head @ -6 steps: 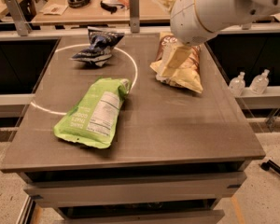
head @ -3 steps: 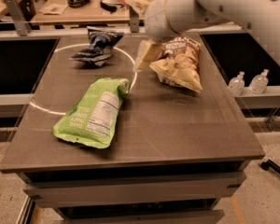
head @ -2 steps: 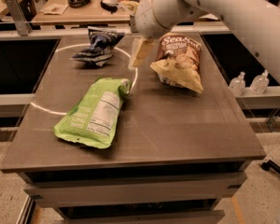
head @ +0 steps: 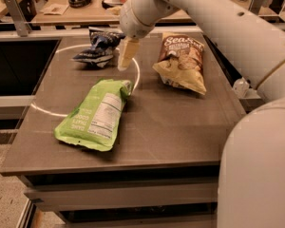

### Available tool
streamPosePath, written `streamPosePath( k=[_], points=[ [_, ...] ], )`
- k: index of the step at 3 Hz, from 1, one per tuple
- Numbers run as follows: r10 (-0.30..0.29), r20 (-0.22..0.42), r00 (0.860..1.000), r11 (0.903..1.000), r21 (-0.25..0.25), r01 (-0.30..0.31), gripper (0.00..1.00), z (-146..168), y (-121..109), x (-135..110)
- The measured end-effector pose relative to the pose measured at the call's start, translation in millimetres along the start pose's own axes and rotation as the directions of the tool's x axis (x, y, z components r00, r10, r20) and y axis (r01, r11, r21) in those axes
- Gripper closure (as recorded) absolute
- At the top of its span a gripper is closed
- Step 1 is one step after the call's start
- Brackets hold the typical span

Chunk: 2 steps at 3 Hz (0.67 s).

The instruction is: Move blue chip bag near brown chip bag

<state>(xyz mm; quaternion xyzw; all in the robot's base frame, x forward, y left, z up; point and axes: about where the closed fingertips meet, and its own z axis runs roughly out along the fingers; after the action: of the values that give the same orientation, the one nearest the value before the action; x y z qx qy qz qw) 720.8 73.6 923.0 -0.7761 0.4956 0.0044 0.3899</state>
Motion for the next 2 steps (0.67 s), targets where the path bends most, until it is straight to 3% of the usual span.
streamPosePath(
  k=[2],
  points=[
    [-0.006, 0.037, 0.999, 0.9987, -0.050, 0.008, 0.00, 31, -1, -16]
  ],
)
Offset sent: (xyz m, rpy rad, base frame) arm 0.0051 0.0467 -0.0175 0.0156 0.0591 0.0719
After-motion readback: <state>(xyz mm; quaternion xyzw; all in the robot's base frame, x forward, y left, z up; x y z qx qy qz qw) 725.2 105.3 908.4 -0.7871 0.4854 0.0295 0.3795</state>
